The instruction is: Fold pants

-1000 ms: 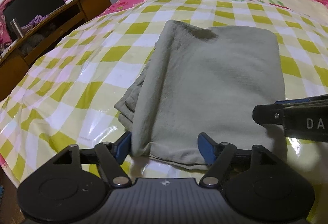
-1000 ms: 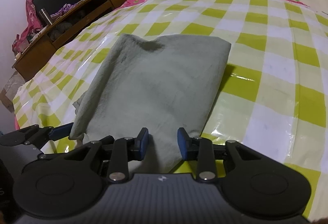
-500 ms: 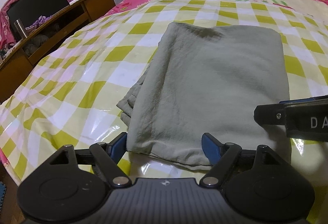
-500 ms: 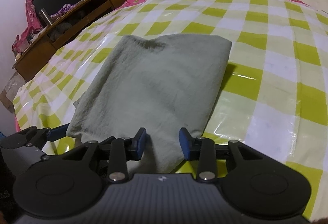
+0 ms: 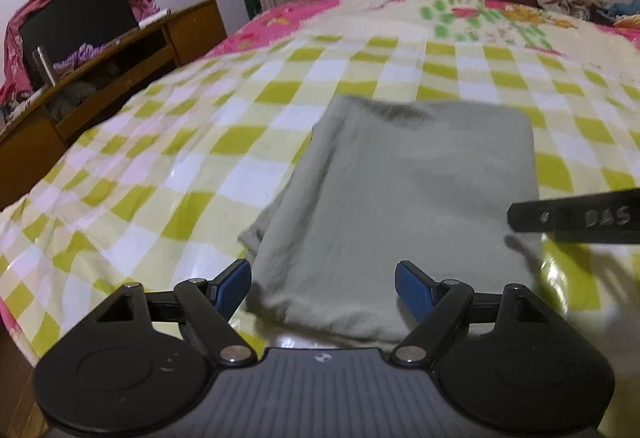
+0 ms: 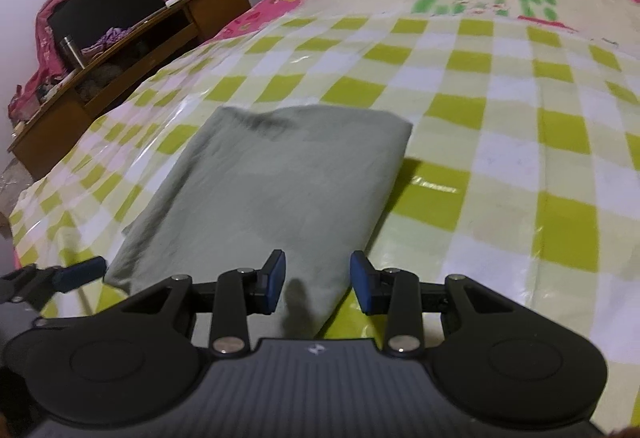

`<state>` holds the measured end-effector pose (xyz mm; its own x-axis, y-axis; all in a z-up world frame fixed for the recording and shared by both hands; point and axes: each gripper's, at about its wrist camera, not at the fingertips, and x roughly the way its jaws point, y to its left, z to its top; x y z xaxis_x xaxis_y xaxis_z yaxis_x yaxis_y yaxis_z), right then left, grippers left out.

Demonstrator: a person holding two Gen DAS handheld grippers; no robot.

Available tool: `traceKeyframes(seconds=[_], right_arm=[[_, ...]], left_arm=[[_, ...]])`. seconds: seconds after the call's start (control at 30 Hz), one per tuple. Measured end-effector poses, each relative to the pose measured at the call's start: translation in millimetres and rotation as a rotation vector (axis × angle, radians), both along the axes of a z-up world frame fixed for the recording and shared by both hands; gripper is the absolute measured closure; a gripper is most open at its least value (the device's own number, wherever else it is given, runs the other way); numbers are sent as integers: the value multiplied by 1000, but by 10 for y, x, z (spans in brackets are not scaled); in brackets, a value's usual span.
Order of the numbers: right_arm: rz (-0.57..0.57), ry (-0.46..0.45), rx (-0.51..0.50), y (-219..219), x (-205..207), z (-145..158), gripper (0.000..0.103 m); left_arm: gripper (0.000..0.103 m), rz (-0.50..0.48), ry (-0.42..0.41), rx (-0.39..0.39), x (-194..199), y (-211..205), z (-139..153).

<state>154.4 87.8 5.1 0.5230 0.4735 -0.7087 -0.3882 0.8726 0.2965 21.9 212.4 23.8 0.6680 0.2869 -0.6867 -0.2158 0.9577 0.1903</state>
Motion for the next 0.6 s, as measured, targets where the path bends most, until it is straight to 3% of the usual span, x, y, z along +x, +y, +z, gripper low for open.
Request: traceKeyframes(seconds=[0.2, 0.3, 0.6], right_arm=[[13, 14, -44, 113, 113, -124, 65], [42, 9, -62, 212, 140, -151, 59], [113, 3, -113, 557, 200, -247, 55]], left_arm=[[10, -34, 19, -14, 239, -13, -100], [10, -24, 52, -24, 322, 38, -225], [8, 3, 58, -17, 369, 239, -339]])
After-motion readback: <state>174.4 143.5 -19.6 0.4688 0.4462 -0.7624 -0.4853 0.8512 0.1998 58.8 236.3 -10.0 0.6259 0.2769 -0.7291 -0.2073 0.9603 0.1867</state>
